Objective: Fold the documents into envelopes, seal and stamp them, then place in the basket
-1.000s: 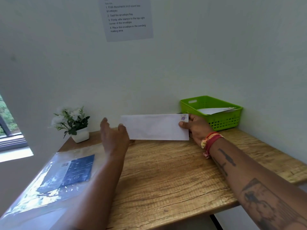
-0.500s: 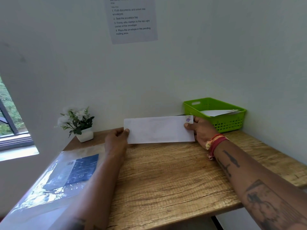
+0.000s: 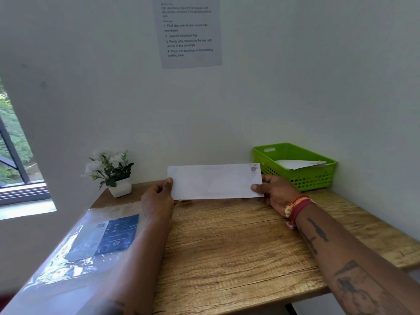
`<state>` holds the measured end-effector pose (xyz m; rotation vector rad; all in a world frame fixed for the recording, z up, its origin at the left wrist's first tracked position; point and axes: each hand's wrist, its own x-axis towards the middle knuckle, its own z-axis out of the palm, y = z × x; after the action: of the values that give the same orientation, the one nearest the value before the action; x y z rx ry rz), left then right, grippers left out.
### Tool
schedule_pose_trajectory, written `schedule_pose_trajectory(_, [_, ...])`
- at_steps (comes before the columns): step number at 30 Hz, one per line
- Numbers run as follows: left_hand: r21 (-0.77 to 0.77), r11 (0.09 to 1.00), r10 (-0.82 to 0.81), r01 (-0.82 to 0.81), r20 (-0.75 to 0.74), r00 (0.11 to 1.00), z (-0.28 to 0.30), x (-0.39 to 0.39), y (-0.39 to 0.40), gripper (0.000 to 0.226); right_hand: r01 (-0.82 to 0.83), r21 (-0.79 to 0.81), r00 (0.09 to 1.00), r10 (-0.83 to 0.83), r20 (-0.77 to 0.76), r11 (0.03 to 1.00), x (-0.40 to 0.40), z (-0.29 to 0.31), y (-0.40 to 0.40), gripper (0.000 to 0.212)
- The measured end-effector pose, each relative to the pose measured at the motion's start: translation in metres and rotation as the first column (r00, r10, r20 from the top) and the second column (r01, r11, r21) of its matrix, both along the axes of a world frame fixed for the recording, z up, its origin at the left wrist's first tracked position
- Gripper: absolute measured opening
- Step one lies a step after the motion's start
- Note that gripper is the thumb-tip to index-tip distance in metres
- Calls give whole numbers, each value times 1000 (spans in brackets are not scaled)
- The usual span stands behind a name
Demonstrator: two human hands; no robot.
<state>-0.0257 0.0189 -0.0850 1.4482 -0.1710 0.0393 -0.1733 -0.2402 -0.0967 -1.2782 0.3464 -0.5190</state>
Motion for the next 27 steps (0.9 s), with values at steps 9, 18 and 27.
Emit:
schedule_pose_trajectory(9, [-71,983,-174,169,-79,982,-6,-11,9,10,94,-12,995,-94,-39,996,-14,8,4,25])
schedule_pose_trajectory(18, [-42,993,-117,115,-66,991,4,-30,-10,28,176,-29,982,-178,-72,984,-51,34,14,11])
schedule_pose_trajectory(27, [-45,933,-358,358,17,934,47,-80,-88,32,375,302,911,-409,54,876,-117,60,-23,7])
